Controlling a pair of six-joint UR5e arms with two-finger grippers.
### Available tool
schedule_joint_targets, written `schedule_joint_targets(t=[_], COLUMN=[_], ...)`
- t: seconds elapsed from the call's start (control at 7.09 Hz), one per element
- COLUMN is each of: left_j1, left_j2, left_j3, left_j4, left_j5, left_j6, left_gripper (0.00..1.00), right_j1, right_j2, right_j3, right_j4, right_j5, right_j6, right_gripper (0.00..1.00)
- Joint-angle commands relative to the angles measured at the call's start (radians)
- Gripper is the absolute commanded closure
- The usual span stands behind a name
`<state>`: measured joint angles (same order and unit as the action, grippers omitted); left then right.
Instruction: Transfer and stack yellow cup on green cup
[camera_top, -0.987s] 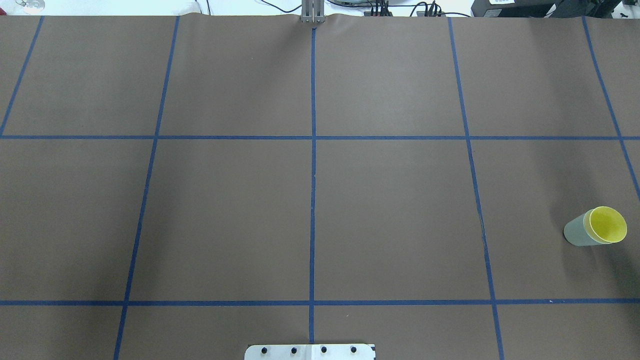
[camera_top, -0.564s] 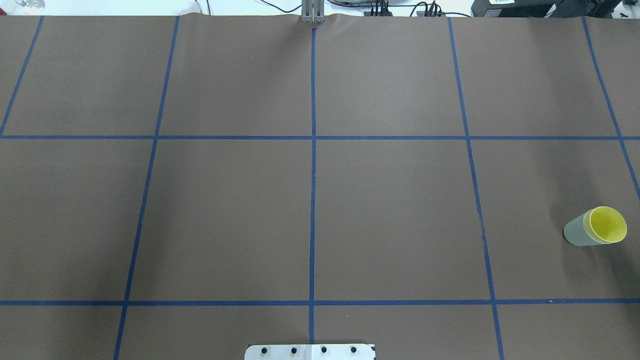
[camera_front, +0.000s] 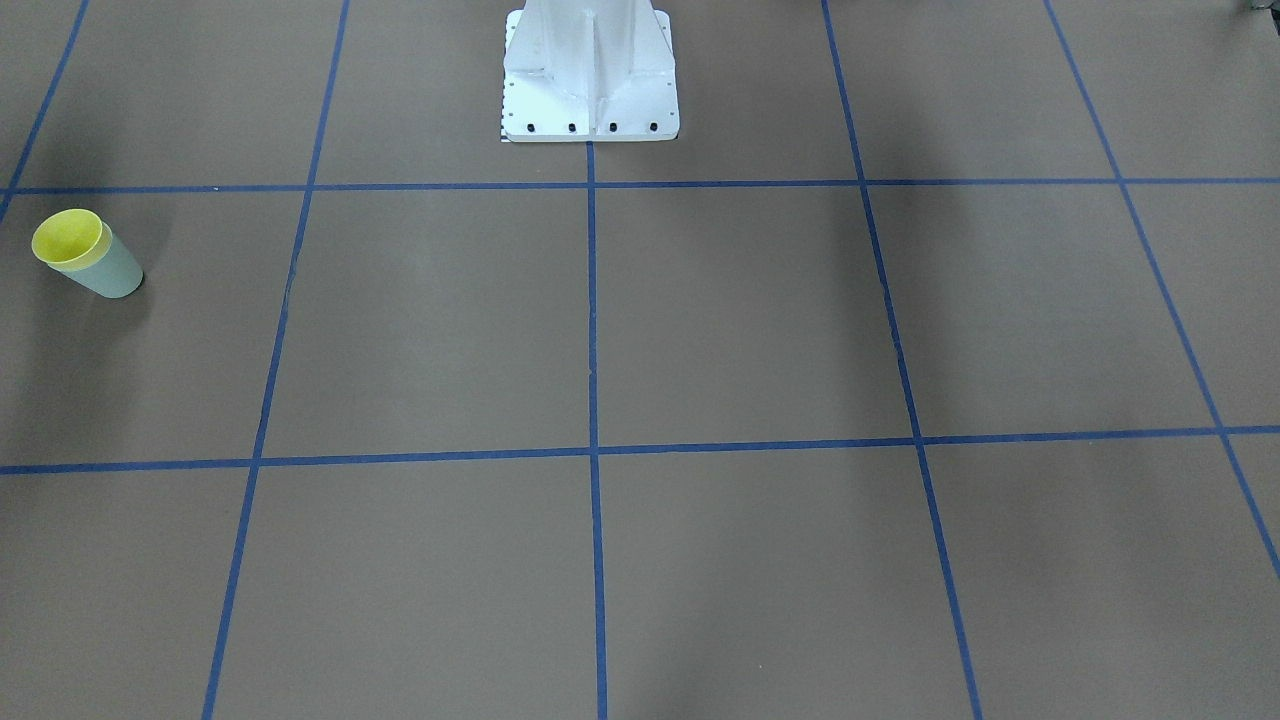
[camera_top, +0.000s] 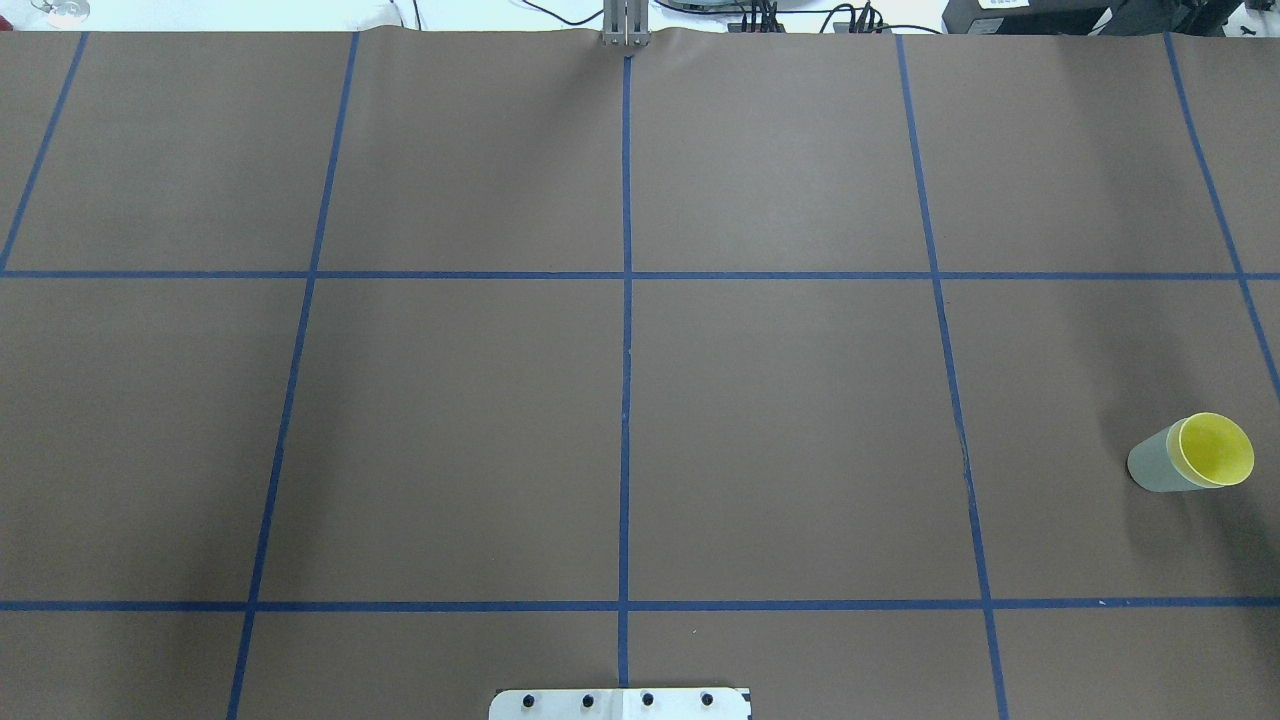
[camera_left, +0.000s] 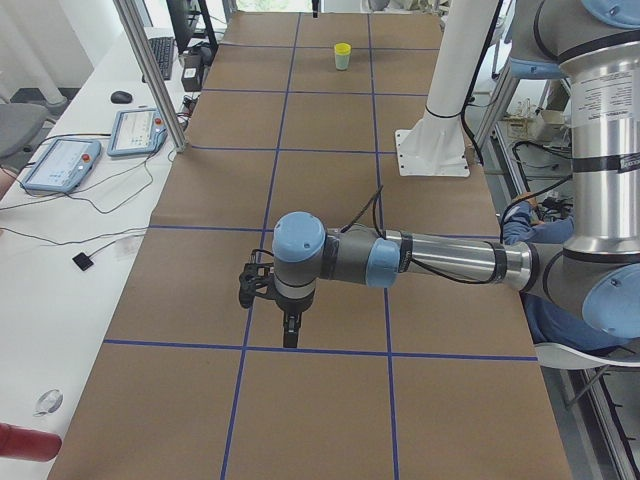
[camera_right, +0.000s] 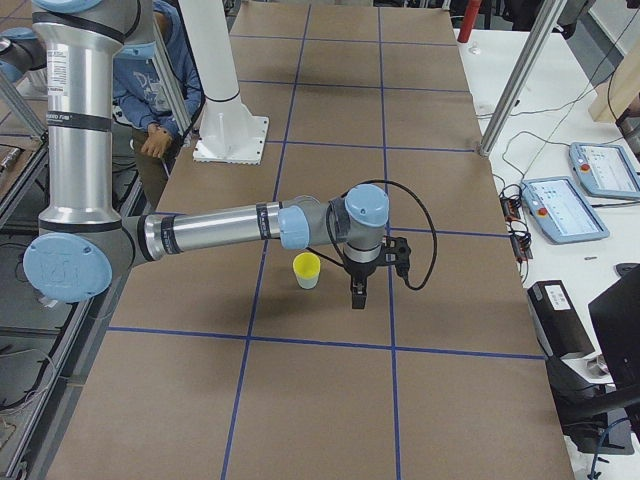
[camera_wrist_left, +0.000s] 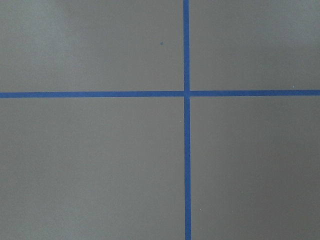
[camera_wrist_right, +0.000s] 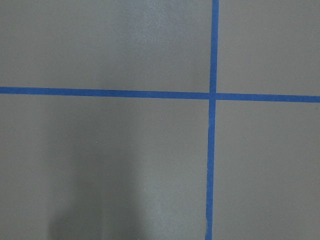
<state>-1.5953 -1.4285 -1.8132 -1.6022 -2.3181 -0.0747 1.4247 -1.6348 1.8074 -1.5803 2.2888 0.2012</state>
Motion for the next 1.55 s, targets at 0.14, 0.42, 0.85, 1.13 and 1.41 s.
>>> schedule_joint_targets(t=[0.14,0.42,0.85,1.13,1.41], left_j1=[-0.002,-0.002,-0.002,-0.002,0.000], left_j2=[0.000,-0.001,0.002,0.003,0.003], left_j3=[-0.026,-0.034,-0.031,-0.031,-0.026], left_j4=[-0.010,-0.010,-0.002,0.001,0.001], left_j5=[-0.006,-0.007,-0.007,-0.007,-0.007], left_j6=[-0.006,-0.046,-0.046,-0.045,-0.045], left_gripper=[0.00,0.00,0.00,0.00,0.00], right_j1=[0.000,0.000,-0.001,-0.001,-0.001], right_j2=[0.000,0.001,0.006,0.012,0.015], right_j3=[0.004,0.010,0.000,-0.005,-0.017], right_j4=[-0.001,0.000,0.000,0.000,0.000], right_j5=[0.001,0.001,-0.005,-0.006,-0.008], right_j6=[0.000,0.000,0.000,-0.002,0.000], right_gripper=[0.00,0.00,0.00,0.00,0.00])
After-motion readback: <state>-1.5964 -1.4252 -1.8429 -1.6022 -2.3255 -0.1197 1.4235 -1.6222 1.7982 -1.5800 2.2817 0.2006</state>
